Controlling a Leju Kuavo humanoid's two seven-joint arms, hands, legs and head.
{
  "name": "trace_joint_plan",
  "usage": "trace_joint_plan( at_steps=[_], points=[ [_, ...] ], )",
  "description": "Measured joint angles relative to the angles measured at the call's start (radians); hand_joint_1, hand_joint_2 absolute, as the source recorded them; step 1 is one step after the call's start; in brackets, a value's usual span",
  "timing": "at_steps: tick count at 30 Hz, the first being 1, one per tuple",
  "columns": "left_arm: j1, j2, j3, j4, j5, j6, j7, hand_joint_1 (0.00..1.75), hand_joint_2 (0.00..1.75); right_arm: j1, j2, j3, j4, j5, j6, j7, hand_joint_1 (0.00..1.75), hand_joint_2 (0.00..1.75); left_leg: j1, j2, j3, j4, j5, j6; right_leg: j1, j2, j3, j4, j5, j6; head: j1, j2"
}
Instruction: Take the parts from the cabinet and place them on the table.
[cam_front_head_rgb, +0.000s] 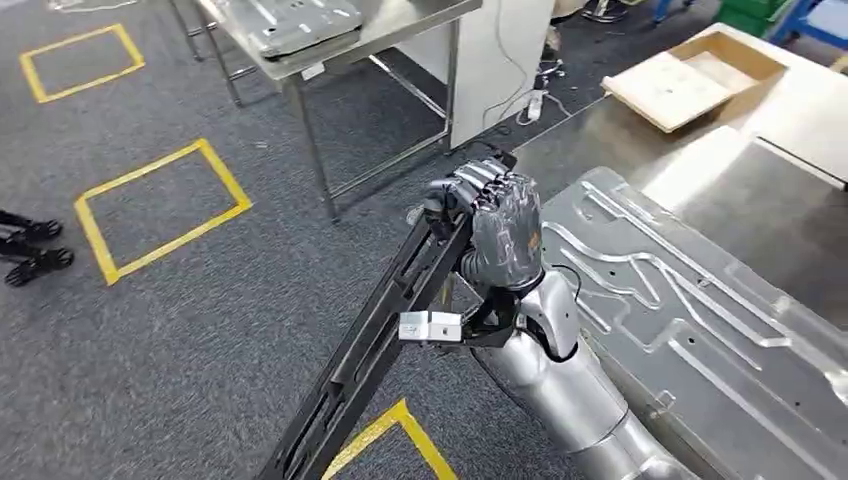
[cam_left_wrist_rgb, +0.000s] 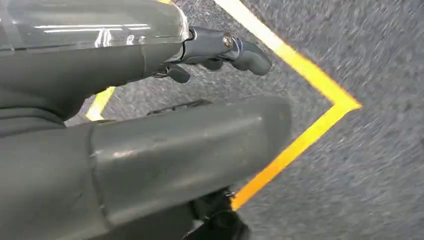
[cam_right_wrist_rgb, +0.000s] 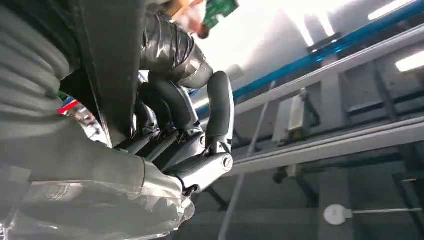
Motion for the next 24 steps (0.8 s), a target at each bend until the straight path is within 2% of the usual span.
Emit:
trace_joint_plan(
  at_steps=[1, 2, 3, 4, 6, 7, 8, 9, 10, 11, 12, 13, 14, 15, 16, 17, 18, 19, 20, 22, 23, 24],
  points=[
    [-0.001, 0.0, 0.0, 0.0, 0.0, 0.0, 0.0, 0.0, 0.0, 0.0, 0.0, 0.0, 0.0, 0.0, 0.0, 0.0, 1.75, 1.75, 0.0, -0.003, 0.026, -0.063, 0.044, 0.003, 0.0, 0.014, 0.0, 0.002, 0.0, 0.0, 0.0, 0.0],
    [-0.002, 0.0, 0.0, 0.0, 0.0, 0.0, 0.0, 0.0, 0.0, 0.0, 0.0, 0.0, 0.0, 0.0, 0.0, 0.0, 1.75, 1.75, 0.002, -0.017, 0.061, -0.146, 0.091, 0.006, -0.001, 0.027, 0.0, 0.005, -0.001, 0.002, 0.0, 0.0],
    [-0.002, 0.0, 0.0, 0.0, 0.0, 0.0, 0.0, 0.0, 0.0, 0.0, 0.0, 0.0, 0.0, 0.0, 0.0, 0.0, 1.75, 1.75, 0.007, -0.062, 0.091, -0.222, 0.121, 0.009, -0.002, 0.038, -0.003, 0.009, -0.003, 0.005, 0.0, 0.0],
    [-0.002, 0.001, 0.001, 0.0, 0.0, 0.0, 0.001, 0.0, 0.0, -0.001, 0.0, 0.0, 0.0, 0.0, 0.0, 0.0, 1.75, 1.75, 0.01, -0.097, 0.098, -0.243, 0.109, 0.011, 0.004, 0.05, -0.01, 0.018, -0.004, 0.013, 0.0, 0.0],
    [-0.002, 0.001, 0.001, 0.0, 0.0, 0.0, 0.003, 0.0, 0.0, 0.001, 0.0, 0.0, 0.0, 0.0, 0.0, 0.0, 1.75, 1.75, 0.005, -0.081, 0.101, -0.246, 0.107, 0.014, -0.005, 0.071, -0.022, 0.015, 0.005, 0.026, 0.001, 0.0],
    [-0.001, 0.001, 0.001, 0.0, 0.0, 0.0, 0.003, 0.0, 0.0, 0.003, -0.001, -0.003, 0.0, 0.0, 0.0, 0.0, 1.75, 1.75, 0.0, -0.07, 0.101, -0.246, 0.109, 0.019, -0.005, 0.083, -0.022, 0.009, 0.01, 0.034, 0.0, 0.0],
    [-0.002, -0.002, 0.001, 0.0, -0.001, 0.001, 0.003, 0.0, 0.0, 0.003, -0.002, -0.005, 0.0, 0.0, -0.001, 0.0, 1.75, 1.75, 0.011, -0.058, 0.103, -0.256, 0.116, 0.03, -0.001, 0.093, -0.025, 0.008, 0.013, 0.041, 0.001, 0.0],
    [-0.005, -0.002, 0.001, 0.0, -0.001, 0.003, 0.003, 0.0, 0.0, 0.005, -0.002, -0.008, -0.002, 0.0, -0.001, 0.0, 1.75, 1.75, 0.012, -0.044, 0.106, -0.263, 0.121, 0.038, 0.0, 0.04, -0.027, 0.019, 0.001, 0.043, 0.001, 0.0],
    [-0.006, -0.002, 0.001, 0.0, -0.002, 0.004, 0.002, 0.0, 0.0, 0.003, -0.003, -0.009, -0.002, 0.0, -0.001, 0.0, 1.75, 1.75, 0.01, -0.031, 0.106, -0.265, 0.122, 0.045, 0.003, -0.011, -0.047, 0.06, -0.031, 0.049, 0.006, 0.0],
    [-0.004, -0.002, 0.001, 0.0, -0.002, 0.005, 0.002, 0.0, 0.0, 0.002, -0.003, -0.01, -0.003, 0.0, -0.001, 0.0, 1.75, 1.75, 0.007, -0.018, 0.106, -0.265, 0.121, 0.049, 0.002, -0.03, -0.078, 0.127, -0.068, 0.052, 0.006, 0.0],
    [-0.002, -0.002, 0.001, 0.0, -0.002, 0.006, 0.002, 0.0, 0.0, 0.005, -0.003, -0.01, -0.002, 0.0, -0.001, 0.0, 1.75, 1.75, 0.006, -0.004, 0.106, -0.265, 0.121, 0.05, 0.001, -0.041, -0.115, 0.207, -0.105, 0.055, 0.006, 0.0],
    [0.0, -0.001, 0.001, 0.0, -0.002, 0.009, 0.002, 0.0, 0.0, 0.009, -0.003, -0.012, -0.002, 0.0, -0.001, 0.0, 1.75, 1.75, 0.005, 0.011, 0.105, -0.265, 0.12, 0.05, -0.001, -0.044, -0.145, 0.268, -0.125, 0.057, 0.006, 0.0],
    [0.0, 0.0, 0.001, 0.0, -0.002, 0.009, 0.002, 0.0, 0.0, 0.012, -0.005, -0.015, -0.002, 0.0, -0.001, 0.0, 1.75, 1.75, 0.005, 0.024, 0.105, -0.265, 0.119, 0.052, -0.004, -0.045, -0.159, 0.295, -0.124, 0.058, 0.006, 0.0],
    [0.001, -0.001, 0.001, 0.0, -0.002, 0.01, 0.002, 0.0, 0.0, 0.014, -0.006, -0.016, -0.001, 0.0, -0.001, 0.0, 1.75, 1.75, 0.004, 0.037, 0.106, -0.265, 0.118, 0.052, -0.005, -0.048, -0.15, 0.279, -0.105, 0.059, 0.006, 0.0],
    [0.0, -0.001, 0.001, 0.0, -0.002, 0.011, 0.002, 0.0, 0.0, 0.014, -0.007, -0.017, -0.001, 0.0, -0.001, 0.0, 1.75, 1.75, 0.004, 0.048, 0.107, -0.265, 0.116, 0.051, -0.005, -0.052, -0.123, 0.228, -0.071, 0.058, 0.006, 0.0],
    [-0.001, -0.001, 0.001, 0.0, -0.004, 0.011, 0.002, 0.0, 0.0, 0.014, -0.007, -0.021, -0.001, 0.0, -0.002, 0.0, 1.75, 1.75, 0.004, 0.06, 0.111, -0.265, 0.114, 0.048, -0.004, -0.065, -0.073, 0.138, -0.026, 0.054, 0.006, 0.0],
    [-0.002, -0.001, 0.001, 0.0, -0.004, 0.011, 0.002, 0.0, 0.0, 0.014, -0.007, -0.024, -0.002, 0.0, -0.002, 0.0, 1.75, 1.75, 0.003, 0.069, 0.116, -0.265, 0.111, 0.044, 0.001, -0.105, -0.018, 0.044, 0.01, 0.045, 0.006, 0.0],
    [-0.002, -0.001, 0.001, 0.0, -0.003, 0.012, 0.002, 0.0, 0.0, 0.011, -0.007, -0.028, -0.002, 0.0, -0.002, 0.0, 1.75, 1.75, -0.004, 0.078, 0.118, -0.264, 0.107, 0.037, 0.016, -0.145, -0.001, 0.004, -0.006, 0.039, 0.006, 0.0],
    [-0.003, -0.001, 0.001, 0.0, -0.003, 0.012, 0.002, 0.0, 0.0, 0.009, -0.008, -0.029, -0.003, 0.0, -0.002, 0.0, 1.75, 1.75, -0.007, 0.088, 0.118, -0.262, 0.105, 0.033, 0.018, -0.131, -0.005, 0.002, 0.001, 0.029, 0.005, 0.0],
    [-0.003, -0.001, 0.001, 0.0, -0.004, 0.015, 0.002, 0.0, 0.0, 0.011, -0.01, -0.036, -0.002, 0.0, -0.003, 0.0, 1.75, 1.75, -0.007, 0.109, 0.125, -0.265, 0.101, 0.026, 0.02, -0.109, -0.01, 0.005, -0.002, 0.024, 0.005, 0.0],
    [-0.005, -0.002, 0.001, 0.0, -0.004, 0.015, 0.002, 0.0, 0.0, 0.011, -0.011, -0.039, -0.002, 0.001, -0.004, 0.0, 1.75, 1.75, -0.01, 0.122, 0.129, -0.266, 0.098, 0.02, 0.018, -0.095, -0.008, 0.0, 0.001, 0.017, 0.006, 0.0],
    [-0.007, -0.001, 0.001, 0.0, -0.004, 0.015, 0.002, 0.0, 0.0, 0.011, -0.011, -0.04, -0.002, 0.003, -0.004, 0.0, 1.75, 1.75, -0.002, 0.098, 0.127, -0.258, 0.085, 0.011, 0.005, -0.084, 0.0, -0.009, 0.006, 0.01, 0.006, 0.0]
  ],
)
